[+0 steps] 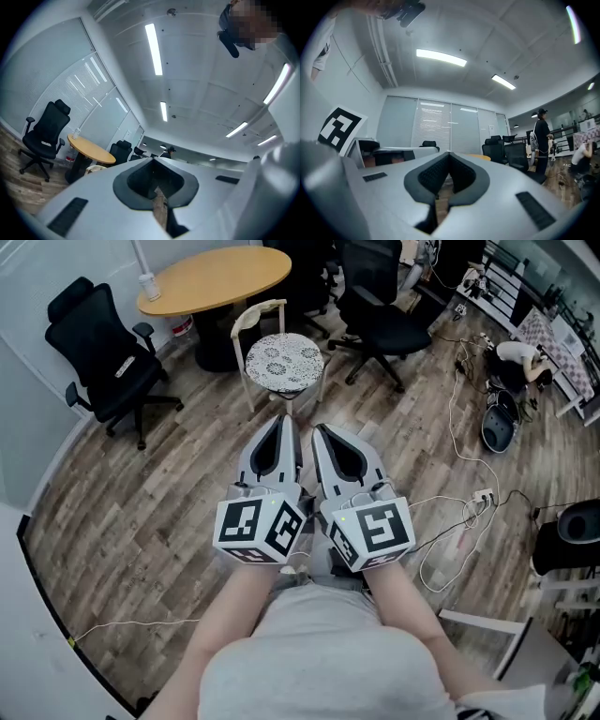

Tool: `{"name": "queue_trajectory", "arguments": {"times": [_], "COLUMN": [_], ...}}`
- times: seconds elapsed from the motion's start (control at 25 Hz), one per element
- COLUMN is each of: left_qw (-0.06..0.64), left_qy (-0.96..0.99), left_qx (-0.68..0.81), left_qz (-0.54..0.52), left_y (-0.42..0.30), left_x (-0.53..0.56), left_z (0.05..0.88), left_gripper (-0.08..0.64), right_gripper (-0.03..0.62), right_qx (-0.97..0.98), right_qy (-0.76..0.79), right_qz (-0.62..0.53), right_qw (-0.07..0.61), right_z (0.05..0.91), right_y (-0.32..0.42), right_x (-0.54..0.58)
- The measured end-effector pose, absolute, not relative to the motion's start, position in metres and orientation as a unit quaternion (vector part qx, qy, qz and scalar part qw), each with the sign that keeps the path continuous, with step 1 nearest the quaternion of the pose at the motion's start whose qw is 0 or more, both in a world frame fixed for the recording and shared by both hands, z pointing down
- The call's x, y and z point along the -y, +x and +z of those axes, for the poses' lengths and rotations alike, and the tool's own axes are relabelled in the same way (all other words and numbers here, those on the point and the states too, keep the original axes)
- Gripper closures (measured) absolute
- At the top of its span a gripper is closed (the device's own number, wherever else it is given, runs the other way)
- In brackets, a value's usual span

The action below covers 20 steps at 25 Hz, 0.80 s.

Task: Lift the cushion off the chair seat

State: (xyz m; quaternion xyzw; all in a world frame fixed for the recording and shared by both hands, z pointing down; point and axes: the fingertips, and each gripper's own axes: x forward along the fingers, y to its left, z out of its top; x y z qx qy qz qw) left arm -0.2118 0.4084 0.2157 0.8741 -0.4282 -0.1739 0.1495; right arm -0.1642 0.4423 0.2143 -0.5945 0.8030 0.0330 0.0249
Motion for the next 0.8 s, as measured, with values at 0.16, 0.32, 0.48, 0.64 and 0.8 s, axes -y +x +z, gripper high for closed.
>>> {"name": "queue_trajectory", "arguments": {"times": [0.16,0.32,0.48,0.64,0.8], "left_qw": [0.153,0.155,0.155,0.155,0.155], "left_qy": [0.873,0.872,0.872,0.872,0.87], "left_qx": [0.429,0.431,0.432,0.434,0.438], "left_qz": [-0.174,-0.173,-0.169,-0.164,-0.163], "left_y": [-0.21,-0.208,-0.206,-0.201,-0.194], "left_x": [-0.399,-0.386,-0.368,-0.346,-0.318], "left_z": [0.218,0.221,0.226,0.231,0.233], "left_gripper": [0.557,0.557,0.557,0.557,0.557], "right_gripper": [0.572,0.572,0.572,0.572,0.572], "right_qx": [-0.802,-0.804,-0.809,-0.811,-0.813], "right_qy": [-0.596,-0.594,-0.586,-0.584,-0.582], "right_qz": [0.032,0.029,0.027,0.02,0.008], "right_qw": [0.027,0.029,0.028,0.029,0.028], "right_z": [0.214,0.215,0.219,0.222,0.227], "right_y": [-0.162,-0.159,-0.158,-0.152,-0.142], "right_x": [-0.432,-0.418,-0.399,-0.376,-0.347]}}
